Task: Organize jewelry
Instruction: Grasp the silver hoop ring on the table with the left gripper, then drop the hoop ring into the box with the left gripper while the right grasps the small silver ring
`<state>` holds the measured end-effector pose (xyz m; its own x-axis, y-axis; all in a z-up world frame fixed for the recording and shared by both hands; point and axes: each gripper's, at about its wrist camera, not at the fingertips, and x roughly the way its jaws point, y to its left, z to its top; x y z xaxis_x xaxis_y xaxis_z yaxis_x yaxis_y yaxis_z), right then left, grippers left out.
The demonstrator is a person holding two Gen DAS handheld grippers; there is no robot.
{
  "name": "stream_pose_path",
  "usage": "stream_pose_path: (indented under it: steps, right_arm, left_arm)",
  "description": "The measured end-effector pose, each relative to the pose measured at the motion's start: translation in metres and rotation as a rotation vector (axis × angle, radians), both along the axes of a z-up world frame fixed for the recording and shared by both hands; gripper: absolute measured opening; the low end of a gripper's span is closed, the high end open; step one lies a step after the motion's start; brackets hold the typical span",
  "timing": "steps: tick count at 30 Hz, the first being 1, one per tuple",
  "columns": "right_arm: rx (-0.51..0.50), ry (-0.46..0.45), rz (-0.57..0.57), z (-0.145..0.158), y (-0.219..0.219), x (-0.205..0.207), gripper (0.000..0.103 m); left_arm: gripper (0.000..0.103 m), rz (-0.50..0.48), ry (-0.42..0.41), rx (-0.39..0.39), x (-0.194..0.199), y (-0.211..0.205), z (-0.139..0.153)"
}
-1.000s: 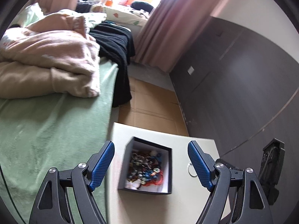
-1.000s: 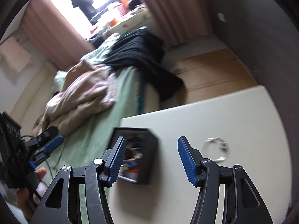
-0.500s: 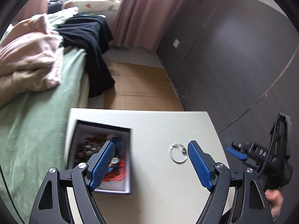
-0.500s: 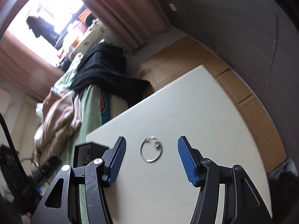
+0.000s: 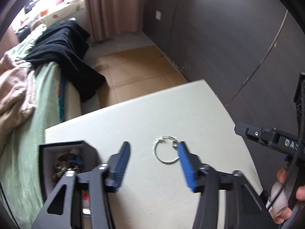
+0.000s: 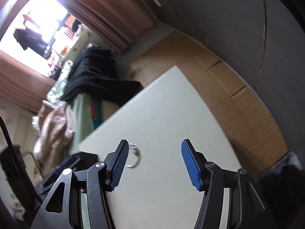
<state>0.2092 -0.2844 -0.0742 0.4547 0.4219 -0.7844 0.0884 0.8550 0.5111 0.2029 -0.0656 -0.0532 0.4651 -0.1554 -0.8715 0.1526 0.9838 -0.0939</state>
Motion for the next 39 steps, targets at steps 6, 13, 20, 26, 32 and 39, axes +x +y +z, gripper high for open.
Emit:
stream_pose_path:
  steps: [6,13,20,26,32,39]
  right_arm:
    - [-0.02,0.061,0.013,-0.012,-0.003,0.003,0.058]
    - [0.001,0.098,-0.027,-0.018,-0.023,0.005,0.058]
    - [0.008,0.078,-0.064,-0.007,-0.04,0.002,0.058]
    - [0.015,0.082,-0.069,-0.005,-0.042,0.003,0.058]
    - [0.032,0.103,-0.06,-0.014,-0.037,0.006,0.058]
    - [0.004,0.108,0.055,-0.028,0.004,0.01,0.058]
  left_arm:
    - [0.029,-0.018,0.09,0.048,0.028,-0.018,-0.027]
    - [0.022,-0.021,0.158,0.077,0.048,-0.031,-0.054]
    - [0.021,-0.014,0.151,0.109,0.052,-0.038,-0.069]
    - [0.002,-0.014,0.144,0.137,0.046,-0.043,-0.069]
    - [0.001,0.063,0.105,0.056,0.024,-0.018,-0.052]
    - [0.001,0.064,0.038,0.025,0.001,-0.01,-0.015]
